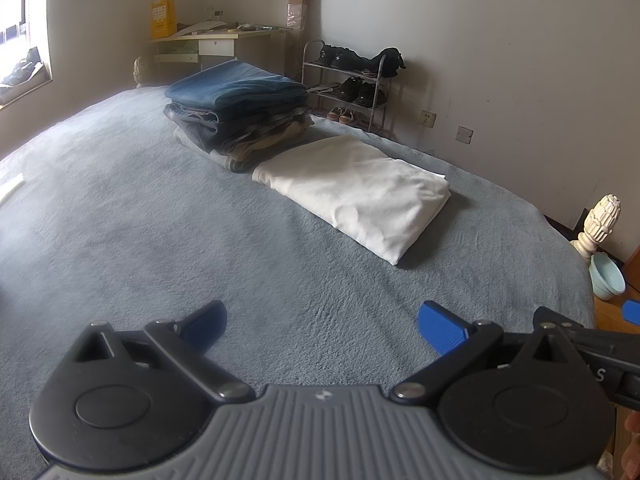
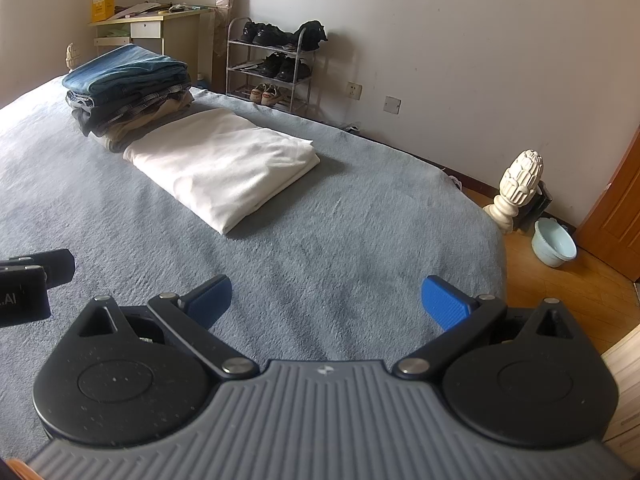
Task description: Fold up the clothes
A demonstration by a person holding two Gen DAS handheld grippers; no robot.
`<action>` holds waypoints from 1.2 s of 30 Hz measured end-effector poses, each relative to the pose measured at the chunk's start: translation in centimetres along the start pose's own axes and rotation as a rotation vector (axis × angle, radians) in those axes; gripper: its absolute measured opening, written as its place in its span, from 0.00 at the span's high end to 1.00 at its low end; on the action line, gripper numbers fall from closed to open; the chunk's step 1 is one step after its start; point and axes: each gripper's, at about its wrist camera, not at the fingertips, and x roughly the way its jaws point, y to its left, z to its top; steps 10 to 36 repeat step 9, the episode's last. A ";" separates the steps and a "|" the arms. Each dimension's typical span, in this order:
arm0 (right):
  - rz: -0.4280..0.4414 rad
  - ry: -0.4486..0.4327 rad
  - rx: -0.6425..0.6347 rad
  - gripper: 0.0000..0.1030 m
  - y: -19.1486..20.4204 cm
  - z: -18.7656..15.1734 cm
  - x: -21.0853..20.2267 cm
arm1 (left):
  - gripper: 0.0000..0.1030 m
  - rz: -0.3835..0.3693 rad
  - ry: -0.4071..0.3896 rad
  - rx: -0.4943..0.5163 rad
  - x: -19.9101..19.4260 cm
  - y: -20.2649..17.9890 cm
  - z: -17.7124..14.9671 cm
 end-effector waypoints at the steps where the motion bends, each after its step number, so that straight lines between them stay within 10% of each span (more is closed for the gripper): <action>1: 0.000 0.000 0.000 0.01 0.0 0.0 0.0 | 0.00 0.000 0.000 0.000 0.0 0.0 0.0; 36: -0.003 0.003 0.002 0.01 0.1 -0.1 -0.1 | 0.00 -0.001 0.001 -0.001 0.1 0.1 0.1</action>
